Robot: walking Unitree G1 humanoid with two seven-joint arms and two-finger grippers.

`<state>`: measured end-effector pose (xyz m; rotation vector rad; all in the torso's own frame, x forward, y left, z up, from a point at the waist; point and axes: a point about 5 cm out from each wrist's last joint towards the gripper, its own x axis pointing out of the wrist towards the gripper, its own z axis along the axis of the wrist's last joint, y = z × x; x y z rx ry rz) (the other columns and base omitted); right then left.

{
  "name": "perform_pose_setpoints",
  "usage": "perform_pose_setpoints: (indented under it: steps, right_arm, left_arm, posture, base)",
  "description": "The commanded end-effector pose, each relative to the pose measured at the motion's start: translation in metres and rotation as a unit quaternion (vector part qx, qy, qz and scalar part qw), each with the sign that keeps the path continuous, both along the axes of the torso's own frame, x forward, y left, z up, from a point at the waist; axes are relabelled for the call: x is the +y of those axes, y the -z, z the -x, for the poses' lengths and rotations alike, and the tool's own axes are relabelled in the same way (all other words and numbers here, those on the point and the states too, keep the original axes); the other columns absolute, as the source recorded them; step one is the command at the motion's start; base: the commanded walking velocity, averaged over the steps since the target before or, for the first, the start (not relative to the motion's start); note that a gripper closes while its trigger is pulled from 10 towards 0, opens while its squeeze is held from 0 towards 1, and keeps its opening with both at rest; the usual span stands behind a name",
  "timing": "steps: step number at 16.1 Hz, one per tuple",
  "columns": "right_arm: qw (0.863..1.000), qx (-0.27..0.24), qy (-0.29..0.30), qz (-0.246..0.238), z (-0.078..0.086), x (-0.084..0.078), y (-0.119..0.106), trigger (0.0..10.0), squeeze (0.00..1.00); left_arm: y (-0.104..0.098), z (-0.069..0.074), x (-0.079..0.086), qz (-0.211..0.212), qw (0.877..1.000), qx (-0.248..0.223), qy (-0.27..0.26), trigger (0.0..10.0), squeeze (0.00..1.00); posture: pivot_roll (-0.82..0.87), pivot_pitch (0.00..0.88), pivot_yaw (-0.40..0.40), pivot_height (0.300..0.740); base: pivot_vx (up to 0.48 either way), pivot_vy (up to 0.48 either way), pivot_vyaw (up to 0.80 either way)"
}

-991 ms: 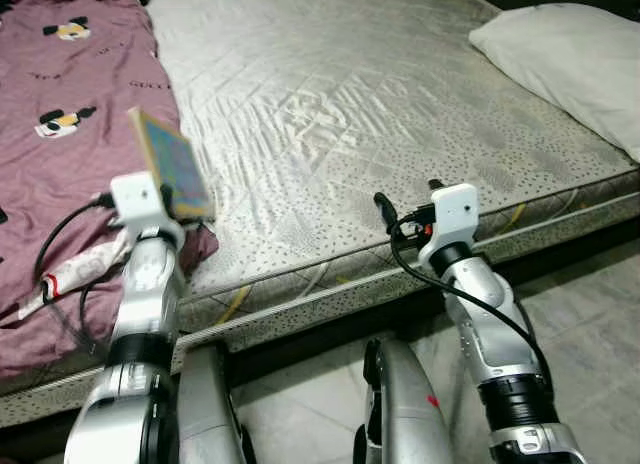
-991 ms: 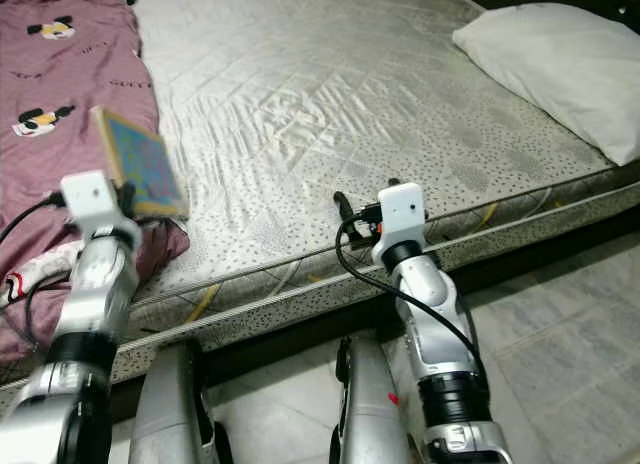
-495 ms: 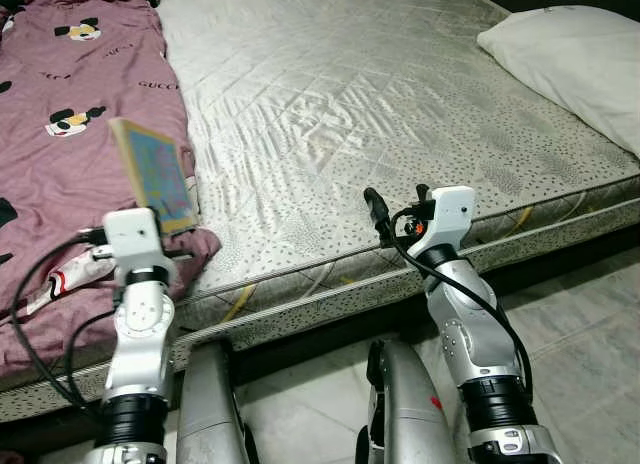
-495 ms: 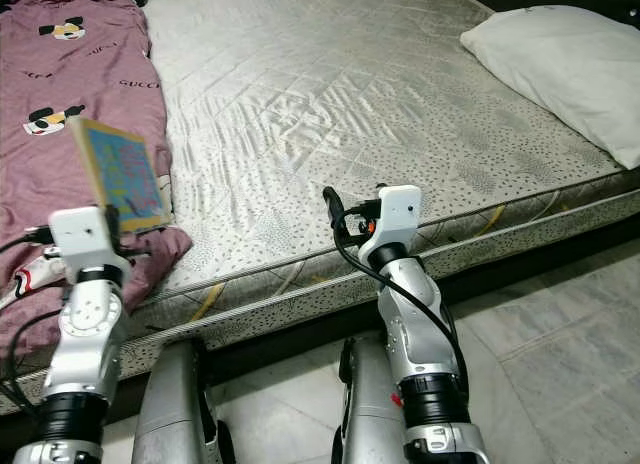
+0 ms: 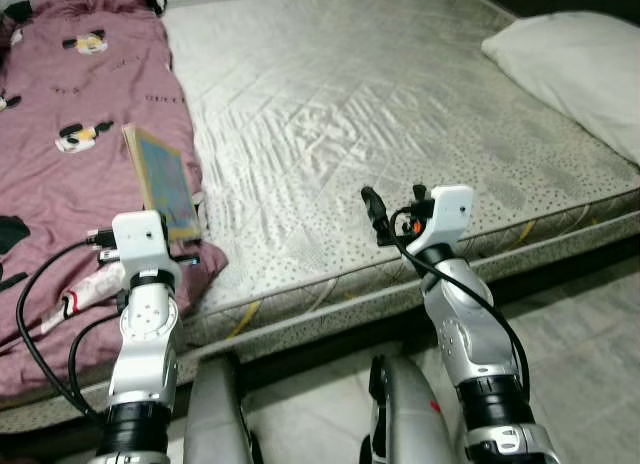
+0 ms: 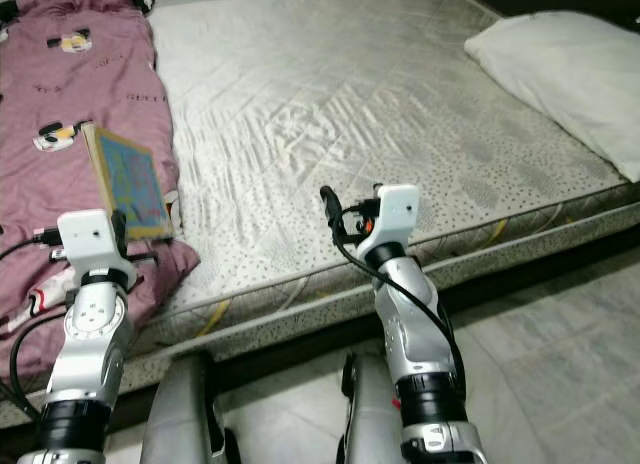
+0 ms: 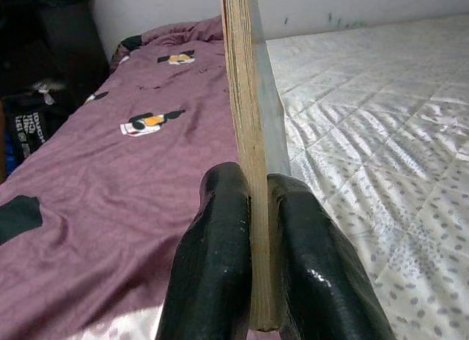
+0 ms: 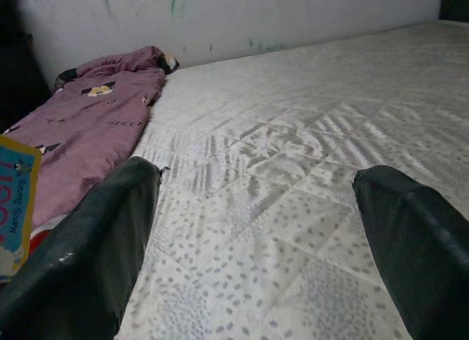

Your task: Clean up the room

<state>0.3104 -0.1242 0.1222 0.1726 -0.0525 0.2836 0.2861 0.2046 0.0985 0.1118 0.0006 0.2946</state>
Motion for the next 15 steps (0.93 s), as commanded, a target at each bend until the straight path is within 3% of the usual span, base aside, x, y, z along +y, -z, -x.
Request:
perform_pose_setpoints:
  steps: [1, 6, 12, 13, 15]
  right_arm:
    - [1.0, 0.0, 0.0, -0.006, -0.003, 0.0, -0.002, 10.0, 0.0]
    - [1.0, -0.002, 0.014, -0.002, -0.003, -0.005, -0.003, 10.0, 0.0]
    - [1.0, -0.001, 0.027, 0.003, -0.004, -0.008, -0.001, 10.0, 0.0]
    - [1.0, -0.001, 0.029, 0.004, -0.005, -0.009, -0.001, 10.0, 0.0]
    - [0.999, -0.001, 0.032, 0.005, -0.005, -0.01, -0.001, 10.0, 0.0]
  left_arm:
    - [-0.012, -0.001, 0.002, -0.009, 1.0, -0.023, -0.002, 0.0, 0.0]
    - [0.001, -0.002, -0.007, -0.005, 0.999, 0.016, 0.03, 0.0, 0.0]
    - [-0.001, -0.006, -0.014, 0.0, 0.998, 0.019, 0.056, 0.0, 0.0]
    - [-0.001, -0.008, -0.017, -0.005, 0.998, 0.024, 0.065, 10.0, 0.0]
    - [-0.001, -0.008, -0.018, -0.009, 0.997, 0.025, 0.067, 10.0, 0.0]
  posture:
    - [-0.07, 0.0, 0.027, 0.641]
    - [-0.07, 0.0, 0.034, 0.69]
    - [-0.07, 0.0, 0.036, 0.74]
    - [-0.07, 0.0, 0.036, 0.74]
    - [-0.07, 0.0, 0.036, 0.74]
  base:
    - [0.0, 0.0, 0.0]
    - [0.0, 0.0, 0.0]
    - [0.0, 0.0, 0.0]
    - [0.0, 0.0, 0.0]
    - [0.0, 0.0, 0.0]
